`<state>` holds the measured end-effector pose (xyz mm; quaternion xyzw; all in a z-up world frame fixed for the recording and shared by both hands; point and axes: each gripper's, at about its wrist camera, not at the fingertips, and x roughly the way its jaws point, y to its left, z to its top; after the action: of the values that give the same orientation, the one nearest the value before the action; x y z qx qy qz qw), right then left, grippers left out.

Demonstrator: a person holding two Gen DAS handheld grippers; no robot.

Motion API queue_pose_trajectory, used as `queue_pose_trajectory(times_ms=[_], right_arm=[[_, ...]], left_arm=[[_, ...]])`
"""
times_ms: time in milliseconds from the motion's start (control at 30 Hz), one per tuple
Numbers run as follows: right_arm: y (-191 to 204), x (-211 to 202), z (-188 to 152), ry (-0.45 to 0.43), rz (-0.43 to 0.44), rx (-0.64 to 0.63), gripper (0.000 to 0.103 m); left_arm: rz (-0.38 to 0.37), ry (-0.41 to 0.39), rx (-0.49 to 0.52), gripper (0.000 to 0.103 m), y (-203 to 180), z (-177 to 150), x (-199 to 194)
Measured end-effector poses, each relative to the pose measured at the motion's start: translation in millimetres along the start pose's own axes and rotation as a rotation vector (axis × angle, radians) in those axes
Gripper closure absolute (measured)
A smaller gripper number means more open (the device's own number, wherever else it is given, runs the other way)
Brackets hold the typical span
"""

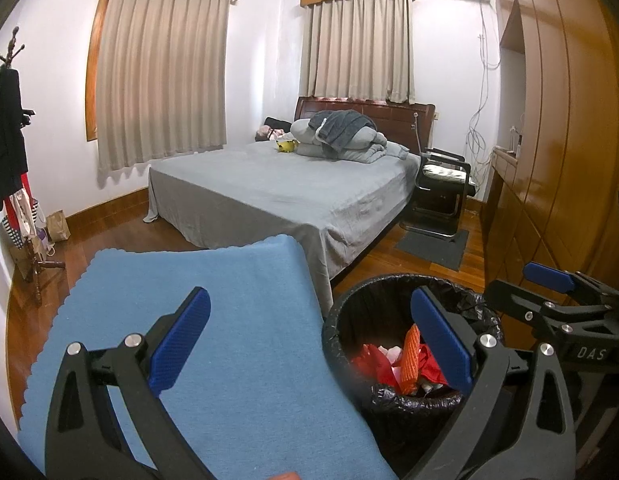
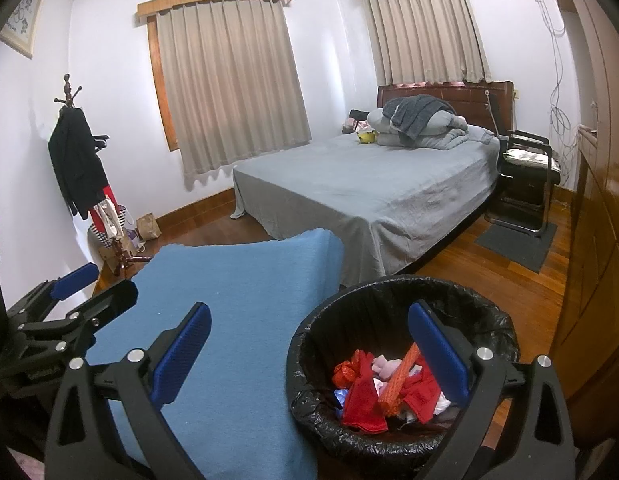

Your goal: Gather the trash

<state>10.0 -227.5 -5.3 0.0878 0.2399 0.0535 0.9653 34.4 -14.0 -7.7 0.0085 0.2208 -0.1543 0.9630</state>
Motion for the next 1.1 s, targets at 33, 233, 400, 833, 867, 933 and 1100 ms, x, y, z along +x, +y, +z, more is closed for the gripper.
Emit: queue_pose_trajectory(times_ms=[33,233,400,833,867,933,1100], right_arm=[[0.2,-0.1,0.0,0.001,0.0,-0.001,0.006],[-0.2,-0.5,0.4,0.001,0.001,-0.002,0.006],[0.5,-0.2,0.5,0.001,0.001,-0.001,0.006],[0.9,-0.4,1.3,0.001,0.001,-0.001,0.006],[1.0,-0.4,1.4,0.002,0.001,-0.001,0.006],[1.1,-0.5,1.6,0.002,0.001,-0.001,0.006],[1.6,-1.2,1.7,0.002,0.001,-0.001,0.006]], left_arm=[[0.0,0.0,0.0,0.005,0.0,0.1,-0.2],[0.0,0.0,0.0,0.005,-0.5,0.2,-0.2],[0.0,0.0,0.0,0.005,-0.5,0.3,-0.2],[0.0,0.001,-0.001,0.005,-0.4,0.3,-1.6],[0.001,0.001,-0.001,0.005,-0.6,0.3,-1.9],[0.001,0.0,0.001,0.005,-0.8,0.2,-2.3],[0.001,0.0,0.0,0.005,-0.5,0.6,-1.5]])
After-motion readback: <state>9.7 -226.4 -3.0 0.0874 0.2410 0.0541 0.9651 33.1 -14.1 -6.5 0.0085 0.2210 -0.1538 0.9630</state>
